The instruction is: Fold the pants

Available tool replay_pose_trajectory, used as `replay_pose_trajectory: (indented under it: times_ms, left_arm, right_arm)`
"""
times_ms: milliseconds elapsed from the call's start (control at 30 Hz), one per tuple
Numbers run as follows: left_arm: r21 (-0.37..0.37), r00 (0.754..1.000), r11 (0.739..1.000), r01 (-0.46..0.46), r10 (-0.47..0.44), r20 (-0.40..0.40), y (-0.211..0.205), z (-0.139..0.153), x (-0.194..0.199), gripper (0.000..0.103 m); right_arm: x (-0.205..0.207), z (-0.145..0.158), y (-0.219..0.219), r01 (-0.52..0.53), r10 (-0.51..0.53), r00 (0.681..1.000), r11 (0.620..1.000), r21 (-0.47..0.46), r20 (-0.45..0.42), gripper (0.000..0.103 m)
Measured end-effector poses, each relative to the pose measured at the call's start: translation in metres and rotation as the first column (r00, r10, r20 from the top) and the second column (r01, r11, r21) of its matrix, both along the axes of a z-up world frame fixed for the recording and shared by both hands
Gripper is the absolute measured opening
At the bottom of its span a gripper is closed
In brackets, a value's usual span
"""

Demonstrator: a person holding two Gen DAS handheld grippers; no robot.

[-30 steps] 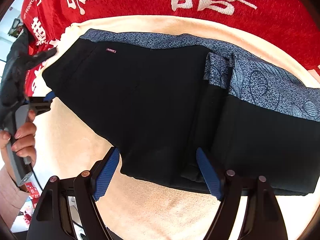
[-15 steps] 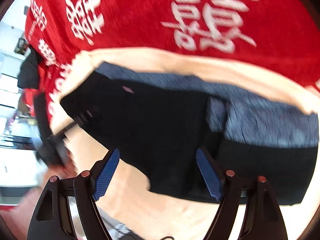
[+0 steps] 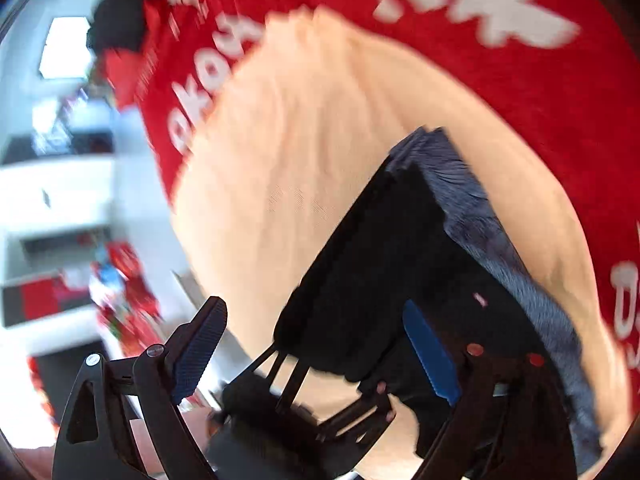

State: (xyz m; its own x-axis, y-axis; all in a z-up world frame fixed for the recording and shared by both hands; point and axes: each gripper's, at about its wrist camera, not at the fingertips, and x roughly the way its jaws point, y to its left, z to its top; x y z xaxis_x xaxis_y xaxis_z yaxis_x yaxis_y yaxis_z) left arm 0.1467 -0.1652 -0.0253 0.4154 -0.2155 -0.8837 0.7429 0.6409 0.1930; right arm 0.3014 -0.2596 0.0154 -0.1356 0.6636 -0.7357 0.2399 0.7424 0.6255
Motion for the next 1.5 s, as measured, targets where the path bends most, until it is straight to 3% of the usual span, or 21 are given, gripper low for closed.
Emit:
replay_pose_trajectory:
  times_ms: [133,167,233,267,400,533,667,767,867,967,1100,1167,1233,1300,1400,1467,1500]
  left_arm:
    - [-0.002,1.000,1.000,-0.003,0.003,0.003,-0.002,0.001,0.000,0.034]
    - [0.000,1.000,1.000,-0.005,0.005,0.000,-0.003,0.002,0.000,0.035]
    - [0.017,1.000,1.000,-0.015,0.015,-0.023,-0.004,0.002,0.001,0.035]
    - [0.015,0.999,1.000,-0.018,0.019,-0.029,-0.002,0.004,0.001,0.035]
    - [-0.024,0.998,0.998,0.065,-0.065,-0.007,-0.015,0.034,-0.019,0.035]
    - [-0.075,0.990,0.987,0.144,-0.144,0.002,-0.037,0.072,-0.047,0.035]
    - [-0.120,0.970,0.963,0.243,-0.243,0.017,-0.067,0.108,-0.087,0.035]
    - [-0.138,0.940,0.930,0.340,-0.340,0.021,-0.099,0.128,-0.133,0.035]
    - [-0.145,0.905,0.895,0.421,-0.425,0.004,-0.127,0.134,-0.175,0.035]
    - [-0.131,0.864,0.857,0.498,-0.504,-0.009,-0.155,0.128,-0.222,0.035]
    - [-0.087,0.817,0.817,0.570,-0.575,-0.045,-0.189,0.098,-0.276,0.035]
    - [-0.059,0.806,0.809,0.584,-0.587,-0.069,-0.200,0.077,-0.288,0.035]
    - [-0.012,0.803,0.808,0.589,-0.587,-0.101,-0.207,0.051,-0.301,0.036]
    - [0.033,0.805,0.807,0.589,-0.583,-0.115,-0.211,0.032,-0.310,0.043]
    - [0.071,0.804,0.802,0.593,-0.585,-0.106,-0.208,0.024,-0.317,0.049]
    - [0.095,0.810,0.804,0.586,-0.578,-0.101,-0.205,0.024,-0.317,0.070]
    - [0.092,0.816,0.812,0.577,-0.567,-0.114,-0.204,0.025,-0.313,0.074]
  right_arm:
    - [0.004,-0.031,0.022,-0.073,0.071,0.992,0.997,-0.022,-0.103,0.089]
    - [0.001,-0.036,0.023,-0.072,0.068,0.991,0.997,-0.029,-0.115,0.065]
    - [-0.008,-0.037,0.014,-0.034,0.031,0.994,0.999,-0.034,-0.104,0.033]
    - [-0.014,-0.033,0.006,-0.001,-0.001,0.997,1.000,-0.022,-0.083,0.024]
    - [-0.052,-0.003,-0.036,0.142,-0.142,0.990,0.990,0.028,0.023,0.022]
    - [-0.106,0.034,-0.083,0.317,-0.328,0.939,0.942,0.110,0.101,0.022]
    - [-0.182,0.064,-0.135,0.473,-0.501,0.847,0.863,0.177,0.179,0.022]
    - [-0.251,0.080,-0.170,0.582,-0.618,0.756,0.785,0.212,0.214,0.022]
    - [-0.311,0.085,-0.193,0.650,-0.689,0.686,0.725,0.226,0.235,0.022]
    - [-0.381,0.072,-0.216,0.731,-0.769,0.602,0.639,0.238,0.214,0.023]
    - [-0.454,0.038,-0.242,0.802,-0.832,0.529,0.555,0.221,0.167,0.023]
    - [-0.480,0.012,-0.251,0.830,-0.858,0.498,0.514,0.218,0.129,0.024]
    - [-0.502,-0.015,-0.256,0.848,-0.872,0.481,0.489,0.206,0.091,0.024]
    - [-0.508,-0.042,-0.249,0.859,-0.881,0.470,0.471,0.200,0.057,0.024]
    - [-0.519,-0.062,-0.242,0.866,-0.888,0.459,0.454,0.208,0.026,0.024]
    - [-0.521,-0.063,-0.241,0.868,-0.889,0.458,0.453,0.205,0.025,0.024]
    - [-0.521,-0.064,-0.241,0.867,-0.887,0.461,0.456,0.200,0.026,0.024]
